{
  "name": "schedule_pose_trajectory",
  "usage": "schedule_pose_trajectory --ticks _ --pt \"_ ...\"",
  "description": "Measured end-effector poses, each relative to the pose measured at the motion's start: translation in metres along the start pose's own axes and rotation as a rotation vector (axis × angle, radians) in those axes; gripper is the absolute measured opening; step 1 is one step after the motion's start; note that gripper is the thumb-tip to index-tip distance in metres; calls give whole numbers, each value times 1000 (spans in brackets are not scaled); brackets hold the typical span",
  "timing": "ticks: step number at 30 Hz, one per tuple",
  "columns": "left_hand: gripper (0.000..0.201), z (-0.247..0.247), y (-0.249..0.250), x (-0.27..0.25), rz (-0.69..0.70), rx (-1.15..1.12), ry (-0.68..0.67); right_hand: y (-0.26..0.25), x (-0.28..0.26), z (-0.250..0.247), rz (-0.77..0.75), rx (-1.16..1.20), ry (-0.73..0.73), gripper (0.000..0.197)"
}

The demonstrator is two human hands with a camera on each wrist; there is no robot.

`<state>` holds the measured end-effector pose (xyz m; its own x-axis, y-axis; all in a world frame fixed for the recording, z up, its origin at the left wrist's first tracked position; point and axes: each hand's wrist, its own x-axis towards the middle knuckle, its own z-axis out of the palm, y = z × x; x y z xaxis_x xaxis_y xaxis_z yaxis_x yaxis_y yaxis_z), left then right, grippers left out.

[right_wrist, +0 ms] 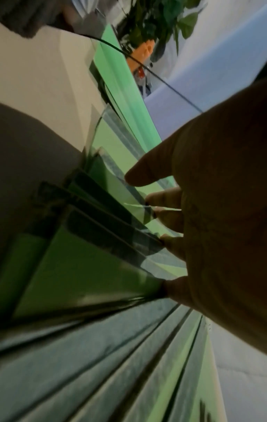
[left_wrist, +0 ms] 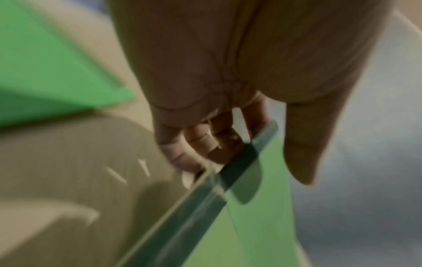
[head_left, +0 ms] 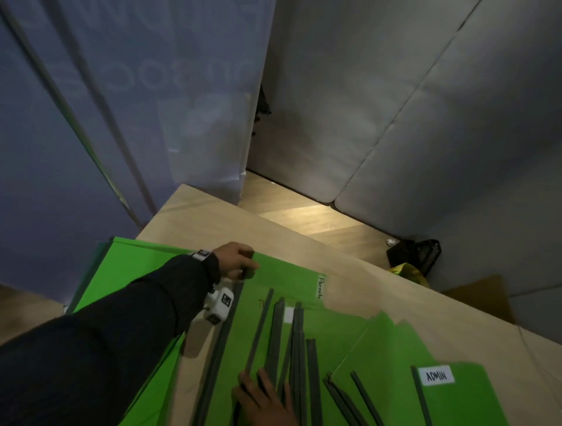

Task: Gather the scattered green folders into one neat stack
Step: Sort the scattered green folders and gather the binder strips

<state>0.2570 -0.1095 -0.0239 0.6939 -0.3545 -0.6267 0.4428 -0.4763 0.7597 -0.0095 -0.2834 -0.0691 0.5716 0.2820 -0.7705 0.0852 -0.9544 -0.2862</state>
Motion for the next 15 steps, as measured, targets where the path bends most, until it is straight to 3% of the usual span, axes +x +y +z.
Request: schedule_pose_trajectory --ticks 2,4,7,11,15 --pt "39 21 -19 -26 -68 -272 -152 11 -4 -3 24 152 -13 57" --pt "55 46 -49 -44 -75 -277 -163 14 -2 7 -88 -28 117 62" --pt "66 73 -86 -53 -48 -167 -127 18 -6 3 -118 9 93 75" --pt "49 86 -97 -62 -22 -251 -38 16 -22 -3 -160 180 184 67" --pt "44 81 -107 -78 -81 -269 217 28 -38 0 -172 449 477 49"
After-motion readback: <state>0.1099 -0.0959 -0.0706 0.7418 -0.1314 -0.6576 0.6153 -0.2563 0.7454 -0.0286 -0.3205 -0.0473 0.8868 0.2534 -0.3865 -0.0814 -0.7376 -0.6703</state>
